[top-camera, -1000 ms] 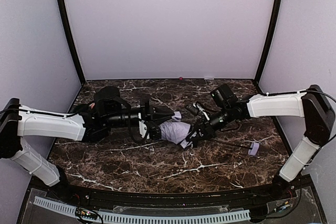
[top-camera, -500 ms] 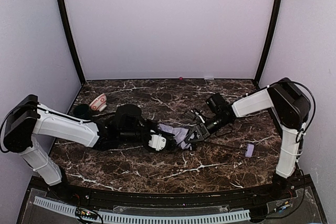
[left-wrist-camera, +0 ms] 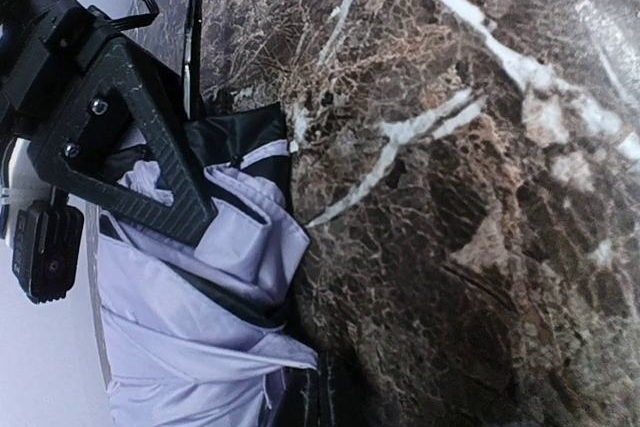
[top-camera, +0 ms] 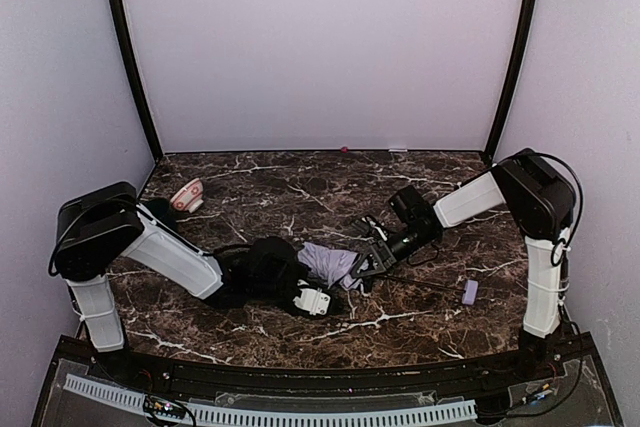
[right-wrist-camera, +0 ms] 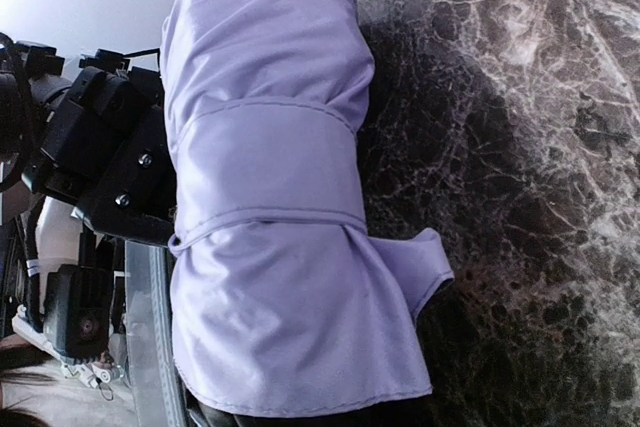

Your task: Put away the umbrella

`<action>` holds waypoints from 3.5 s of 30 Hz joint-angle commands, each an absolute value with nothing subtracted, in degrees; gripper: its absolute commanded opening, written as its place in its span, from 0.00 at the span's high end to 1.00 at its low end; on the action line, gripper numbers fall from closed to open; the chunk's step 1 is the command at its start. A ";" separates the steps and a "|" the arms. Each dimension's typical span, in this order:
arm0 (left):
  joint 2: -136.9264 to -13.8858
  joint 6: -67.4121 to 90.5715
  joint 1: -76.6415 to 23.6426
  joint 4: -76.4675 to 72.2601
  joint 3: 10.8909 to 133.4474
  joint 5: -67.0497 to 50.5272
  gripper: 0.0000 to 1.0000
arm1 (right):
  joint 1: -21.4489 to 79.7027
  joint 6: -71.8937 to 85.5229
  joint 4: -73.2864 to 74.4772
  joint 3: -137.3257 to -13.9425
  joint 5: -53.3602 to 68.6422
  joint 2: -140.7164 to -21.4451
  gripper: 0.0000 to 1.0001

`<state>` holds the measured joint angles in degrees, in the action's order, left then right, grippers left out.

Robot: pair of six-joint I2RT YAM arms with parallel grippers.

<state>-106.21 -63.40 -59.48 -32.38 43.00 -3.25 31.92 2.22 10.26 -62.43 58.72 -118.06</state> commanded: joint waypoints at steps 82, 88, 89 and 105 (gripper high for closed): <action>-88.02 -46.11 -60.07 -29.37 35.36 5.37 0.30 | 37.68 -14.72 21.28 -73.41 38.67 -109.77 1.00; -67.94 -14.60 -51.87 -29.55 32.83 -17.98 0.34 | 37.61 -11.49 13.92 -69.30 34.27 -94.83 1.00; -69.58 -10.58 -50.81 -28.66 34.56 -19.87 0.44 | 37.74 -11.05 12.71 -68.85 34.00 -93.09 1.00; -79.60 7.60 -48.16 -35.33 46.65 -32.50 0.22 | 42.51 -11.31 3.57 -63.80 36.86 -78.41 1.00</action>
<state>-78.22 4.27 -48.47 -32.27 45.01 -25.23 41.54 -10.83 8.80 -64.12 34.39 -79.83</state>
